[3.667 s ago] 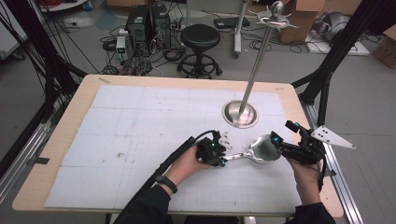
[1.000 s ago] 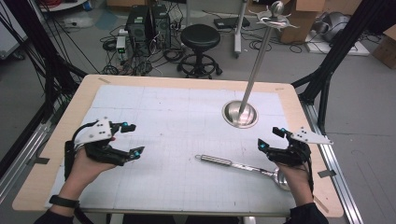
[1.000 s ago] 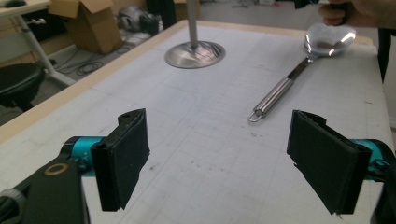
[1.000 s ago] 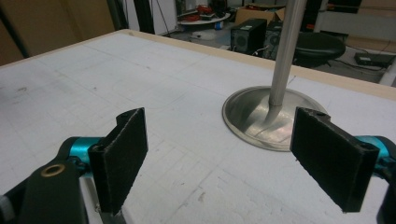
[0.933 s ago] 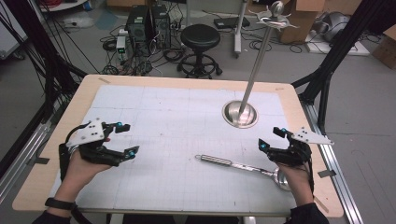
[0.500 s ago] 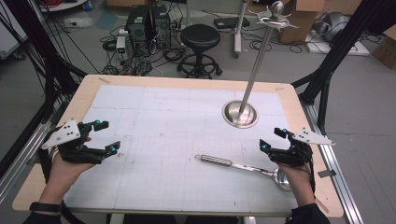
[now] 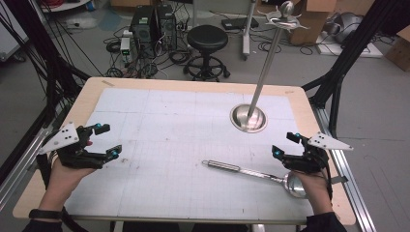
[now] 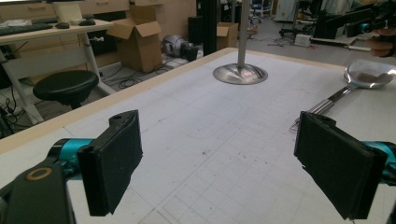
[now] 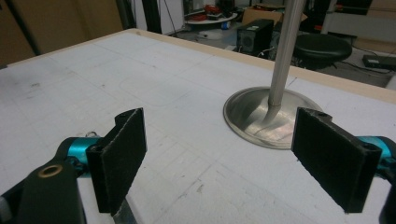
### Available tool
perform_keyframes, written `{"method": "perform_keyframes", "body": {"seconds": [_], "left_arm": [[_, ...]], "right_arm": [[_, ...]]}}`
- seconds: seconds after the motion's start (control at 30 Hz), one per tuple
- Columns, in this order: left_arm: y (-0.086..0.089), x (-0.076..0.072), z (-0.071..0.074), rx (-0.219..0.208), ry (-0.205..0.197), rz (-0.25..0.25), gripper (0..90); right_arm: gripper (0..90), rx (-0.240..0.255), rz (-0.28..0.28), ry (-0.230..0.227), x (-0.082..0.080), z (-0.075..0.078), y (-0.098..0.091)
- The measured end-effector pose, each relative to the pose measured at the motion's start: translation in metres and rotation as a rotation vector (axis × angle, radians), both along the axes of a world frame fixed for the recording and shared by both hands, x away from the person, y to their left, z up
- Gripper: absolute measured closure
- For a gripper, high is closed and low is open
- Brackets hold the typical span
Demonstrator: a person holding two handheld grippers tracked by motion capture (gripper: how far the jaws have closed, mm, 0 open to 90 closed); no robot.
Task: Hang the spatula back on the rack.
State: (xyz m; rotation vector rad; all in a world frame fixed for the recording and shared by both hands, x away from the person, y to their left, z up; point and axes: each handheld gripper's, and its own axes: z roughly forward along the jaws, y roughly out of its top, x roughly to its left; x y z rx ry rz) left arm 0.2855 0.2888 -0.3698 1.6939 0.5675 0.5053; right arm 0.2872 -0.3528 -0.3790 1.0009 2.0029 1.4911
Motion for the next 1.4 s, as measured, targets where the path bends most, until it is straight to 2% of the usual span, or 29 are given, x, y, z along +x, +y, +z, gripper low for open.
{"method": "perform_keyframes", "body": {"seconds": [0.17, 0.3, 0.67, 0.87, 1.0, 1.17, 1.33, 1.4], "left_arm": [[0.001, -0.001, -0.001, 0.005, 0.006, 0.011, 15.5], [0.004, -0.001, -0.002, 0.004, 0.010, 0.014, 15.5], [0.006, -0.001, -0.004, 0.008, 0.023, 0.014, 15.5], [0.005, -0.001, -0.004, 0.011, 0.025, 0.007, 15.5], [0.004, -0.001, -0.004, 0.021, 0.027, 0.005, 15.5], [0.003, -0.001, -0.005, 0.023, 0.030, 0.000, 15.5], [0.002, -0.001, -0.005, 0.030, 0.033, -0.005, 15.6], [0.002, 0.000, -0.006, 0.031, 0.034, -0.008, 15.6]], "right_arm": [[14.6, 0.011, 0.010, 0.000, -0.003, 0.005, -0.007], [14.1, -0.006, 0.061, 0.019, -0.003, 0.006, -0.007], [12.3, -0.144, 0.254, 0.125, 0.005, -0.010, 0.024], [13.1, -0.225, 0.328, 0.178, 0.009, -0.020, 0.039], [14.1, -0.283, 0.361, 0.207, 0.010, -0.026, 0.048], [15.6, -0.329, 0.379, 0.238, 0.011, -0.032, 0.054], [21.4, -0.386, 0.399, 0.283, 0.013, -0.038, 0.057], [25.1, -0.401, 0.419, 0.314, 0.012, -0.040, 0.058]]}}
